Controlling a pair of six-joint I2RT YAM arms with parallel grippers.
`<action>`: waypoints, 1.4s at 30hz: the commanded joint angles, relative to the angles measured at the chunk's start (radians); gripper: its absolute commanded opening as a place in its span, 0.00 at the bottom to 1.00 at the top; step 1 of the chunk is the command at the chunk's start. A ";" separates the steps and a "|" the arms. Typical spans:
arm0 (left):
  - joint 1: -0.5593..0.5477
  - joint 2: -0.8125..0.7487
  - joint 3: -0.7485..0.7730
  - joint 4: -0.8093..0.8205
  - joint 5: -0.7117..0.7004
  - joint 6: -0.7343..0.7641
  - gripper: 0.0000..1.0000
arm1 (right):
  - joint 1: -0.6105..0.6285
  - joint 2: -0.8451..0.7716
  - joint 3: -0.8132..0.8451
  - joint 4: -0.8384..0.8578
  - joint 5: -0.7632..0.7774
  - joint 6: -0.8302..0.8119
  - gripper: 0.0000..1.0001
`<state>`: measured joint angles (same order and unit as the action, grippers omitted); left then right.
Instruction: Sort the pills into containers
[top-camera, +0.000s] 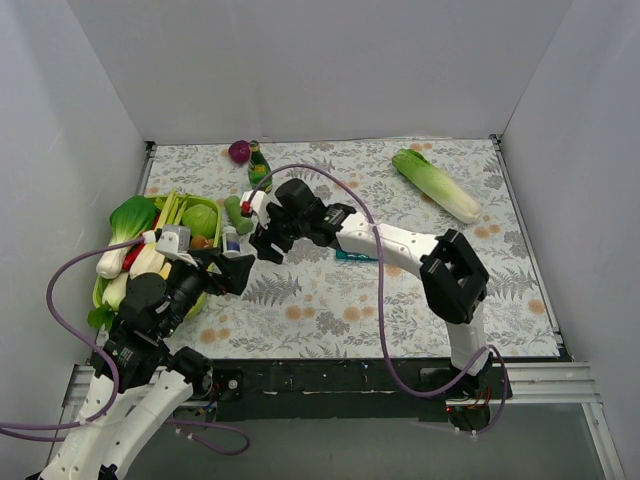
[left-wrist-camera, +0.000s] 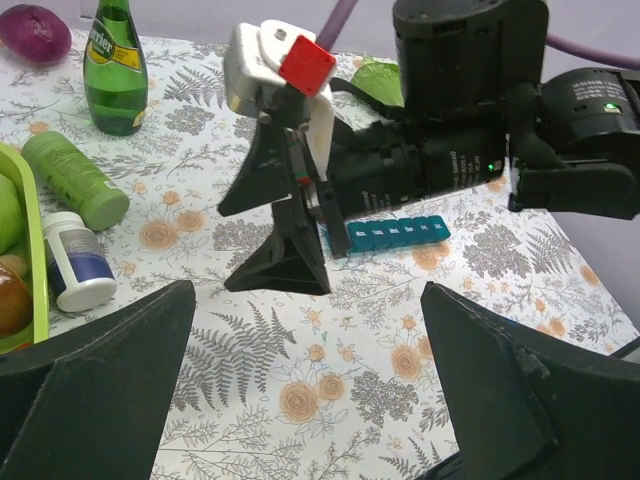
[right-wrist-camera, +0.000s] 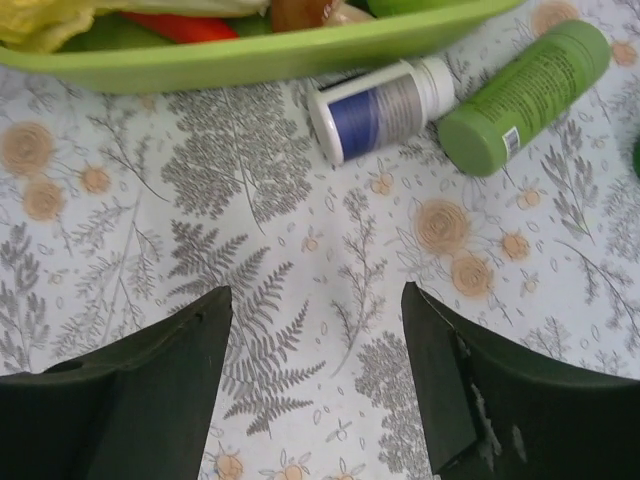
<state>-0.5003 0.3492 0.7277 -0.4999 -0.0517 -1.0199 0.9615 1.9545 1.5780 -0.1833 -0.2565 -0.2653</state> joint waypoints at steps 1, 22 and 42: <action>0.003 0.008 0.018 -0.002 0.023 -0.023 0.98 | -0.003 0.096 0.158 -0.042 -0.119 0.038 0.79; 0.003 0.082 0.084 -0.043 -0.030 -0.055 0.98 | -0.012 0.487 0.468 0.099 0.043 0.920 0.90; 0.003 0.116 0.064 -0.019 -0.023 -0.088 0.98 | 0.023 0.641 0.557 0.019 0.296 0.900 0.59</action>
<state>-0.5003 0.4637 0.7826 -0.5240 -0.0708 -1.0977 0.9775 2.5721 2.1452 -0.0856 -0.0463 0.6731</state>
